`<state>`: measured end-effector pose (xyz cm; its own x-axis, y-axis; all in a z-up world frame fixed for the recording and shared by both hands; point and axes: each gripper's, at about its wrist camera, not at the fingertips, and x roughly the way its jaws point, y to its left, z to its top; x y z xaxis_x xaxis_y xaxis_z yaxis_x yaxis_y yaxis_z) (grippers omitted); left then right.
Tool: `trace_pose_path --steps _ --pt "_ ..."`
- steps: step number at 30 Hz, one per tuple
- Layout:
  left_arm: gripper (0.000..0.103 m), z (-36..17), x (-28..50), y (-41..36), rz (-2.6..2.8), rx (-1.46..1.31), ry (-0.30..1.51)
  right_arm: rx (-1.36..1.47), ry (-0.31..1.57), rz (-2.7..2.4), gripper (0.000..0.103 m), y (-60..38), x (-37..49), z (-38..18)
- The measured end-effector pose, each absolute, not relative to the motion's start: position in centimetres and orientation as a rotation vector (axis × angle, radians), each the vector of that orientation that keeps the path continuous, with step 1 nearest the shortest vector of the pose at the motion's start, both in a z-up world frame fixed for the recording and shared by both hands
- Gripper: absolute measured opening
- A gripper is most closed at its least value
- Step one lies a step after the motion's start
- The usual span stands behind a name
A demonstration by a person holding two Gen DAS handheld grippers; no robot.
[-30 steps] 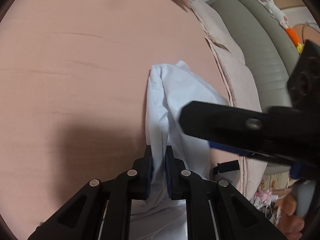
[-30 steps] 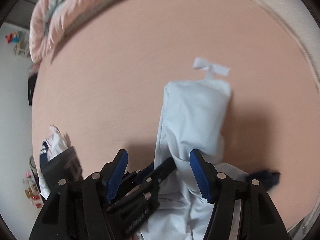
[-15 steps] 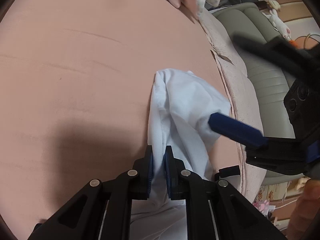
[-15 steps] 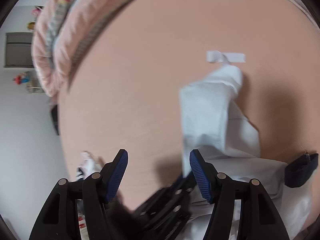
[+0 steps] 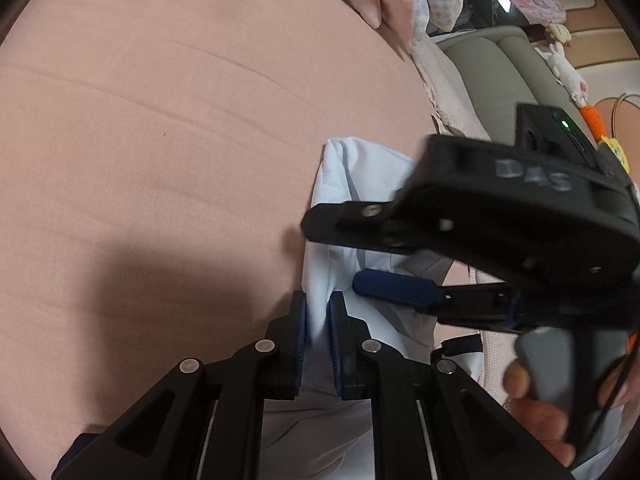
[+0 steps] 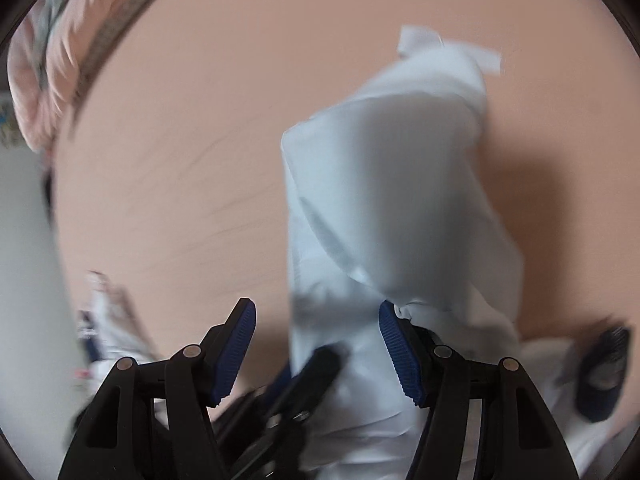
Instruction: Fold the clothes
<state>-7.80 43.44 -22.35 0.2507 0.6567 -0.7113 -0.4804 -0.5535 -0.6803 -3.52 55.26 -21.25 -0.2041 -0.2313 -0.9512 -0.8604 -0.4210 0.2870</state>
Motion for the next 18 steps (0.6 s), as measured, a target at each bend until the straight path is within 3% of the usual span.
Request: trace_pose_path --steps 5,9,11,15,18 --pt "0.009 -22.2 -7.4 44.0 1.493 -1.555 -0.157 -1.653 1.059 1.686 0.064 54.3 -6.4 -21.9" --pt "0.009 -21.9 -7.0 43.9 1.504 -1.541 -0.116 -1.634 1.011 1.721 0.062 54.0 -6.8 -21.7" --pt "0.009 -21.4 -7.7 42.3 1.503 -1.531 -0.088 -1.615 0.975 1.733 0.042 54.2 -6.5 -21.5" --pt "0.010 -21.2 -7.7 43.7 1.513 -1.521 -0.002 -1.533 1.042 1.787 0.022 55.3 -4.6 -21.3" --pt "0.017 -20.9 -7.1 44.9 1.528 -1.530 0.111 -1.453 1.166 1.824 0.007 56.7 -2.5 -21.7"
